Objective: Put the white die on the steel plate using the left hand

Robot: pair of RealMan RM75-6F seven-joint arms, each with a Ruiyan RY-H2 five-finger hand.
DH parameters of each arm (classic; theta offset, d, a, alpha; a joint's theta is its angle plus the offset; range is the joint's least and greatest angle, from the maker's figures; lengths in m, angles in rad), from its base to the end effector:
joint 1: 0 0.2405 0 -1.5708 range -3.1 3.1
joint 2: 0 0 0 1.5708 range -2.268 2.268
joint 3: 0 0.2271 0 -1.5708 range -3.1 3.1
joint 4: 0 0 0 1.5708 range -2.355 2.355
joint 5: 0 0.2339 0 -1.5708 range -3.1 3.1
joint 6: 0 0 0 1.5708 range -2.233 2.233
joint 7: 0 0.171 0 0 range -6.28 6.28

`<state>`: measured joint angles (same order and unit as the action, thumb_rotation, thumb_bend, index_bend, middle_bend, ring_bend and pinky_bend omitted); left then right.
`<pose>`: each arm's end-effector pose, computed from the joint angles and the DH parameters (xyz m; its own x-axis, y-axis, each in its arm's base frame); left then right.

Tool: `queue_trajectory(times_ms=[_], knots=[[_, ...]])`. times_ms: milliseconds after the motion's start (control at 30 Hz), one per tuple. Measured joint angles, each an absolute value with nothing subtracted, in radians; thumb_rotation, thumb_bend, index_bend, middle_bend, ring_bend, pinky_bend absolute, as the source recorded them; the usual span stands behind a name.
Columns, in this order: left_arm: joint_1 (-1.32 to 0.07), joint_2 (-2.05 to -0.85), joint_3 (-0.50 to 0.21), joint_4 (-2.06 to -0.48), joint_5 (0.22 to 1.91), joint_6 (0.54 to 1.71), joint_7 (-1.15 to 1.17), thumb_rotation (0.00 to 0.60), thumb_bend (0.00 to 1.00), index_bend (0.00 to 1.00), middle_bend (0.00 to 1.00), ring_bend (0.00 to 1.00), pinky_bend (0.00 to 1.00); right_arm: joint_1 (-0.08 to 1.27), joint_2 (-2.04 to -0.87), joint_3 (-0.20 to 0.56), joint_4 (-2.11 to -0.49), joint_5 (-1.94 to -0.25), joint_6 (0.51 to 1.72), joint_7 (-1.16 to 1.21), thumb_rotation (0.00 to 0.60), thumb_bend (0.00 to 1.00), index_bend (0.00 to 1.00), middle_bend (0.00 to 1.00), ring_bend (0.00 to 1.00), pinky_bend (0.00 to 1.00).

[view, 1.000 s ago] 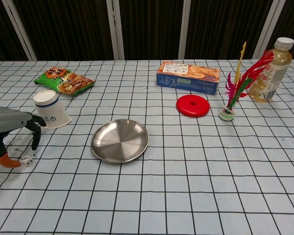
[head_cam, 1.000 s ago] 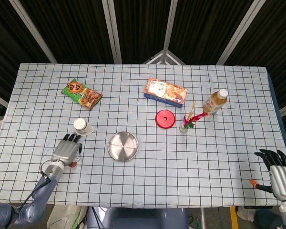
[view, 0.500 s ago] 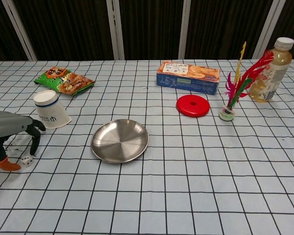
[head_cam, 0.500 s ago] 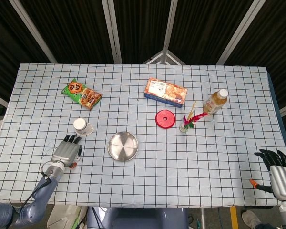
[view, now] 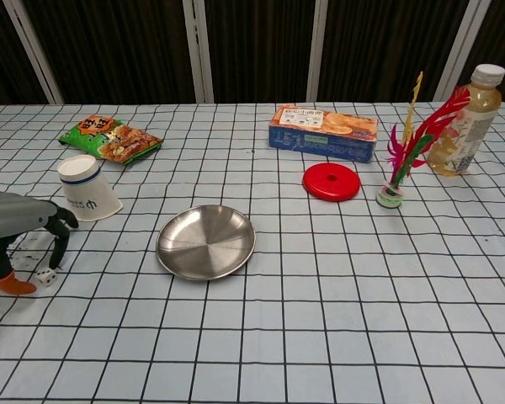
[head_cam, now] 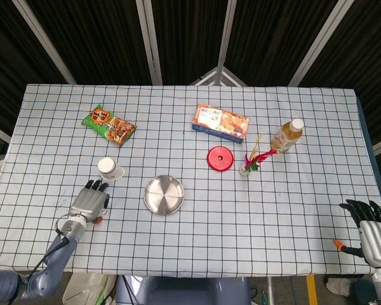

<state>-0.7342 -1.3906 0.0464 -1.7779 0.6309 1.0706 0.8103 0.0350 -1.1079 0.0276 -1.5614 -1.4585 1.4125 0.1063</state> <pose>-0.2011 0.2797 -0.0415 0.6435 0.5079 0.5727 0.7409 -0.2256 -0.6326 -0.3303 -0.1866 0.1225 0.3427 -0.1048 0.9336 -0.9313 0.0928 0.3522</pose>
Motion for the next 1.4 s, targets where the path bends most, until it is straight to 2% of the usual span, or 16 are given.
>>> queue_trajectory(times_ms=[533, 1033, 1400], knots=[[-0.746, -1.396, 0.056, -1.776, 0.609, 1.071, 0.819, 0.600, 0.42, 0.50, 0.11, 0.00, 0.01, 0.036, -1.110, 0.028, -1.558, -1.451, 1.404, 0.105, 0.600, 0.10, 0.25, 0.19, 0.13, 0.00], [-0.747, -1.400, 0.062, -1.767, 0.617, 1.074, 0.811, 0.600, 0.52, 0.56, 0.14, 0.00, 0.01, 0.038, -1.110, 0.028, -1.560, -1.448, 1.397, 0.107, 0.600, 0.10, 0.25, 0.19, 0.13, 0.00], [-0.728, -1.378, 0.056, -1.816, 0.699, 1.110, 0.768, 0.600, 0.52, 0.57, 0.15, 0.00, 0.01, 0.040, -1.111, 0.028, -1.559, -1.448, 1.392, 0.113, 0.600, 0.10, 0.25, 0.19, 0.13, 0.00]])
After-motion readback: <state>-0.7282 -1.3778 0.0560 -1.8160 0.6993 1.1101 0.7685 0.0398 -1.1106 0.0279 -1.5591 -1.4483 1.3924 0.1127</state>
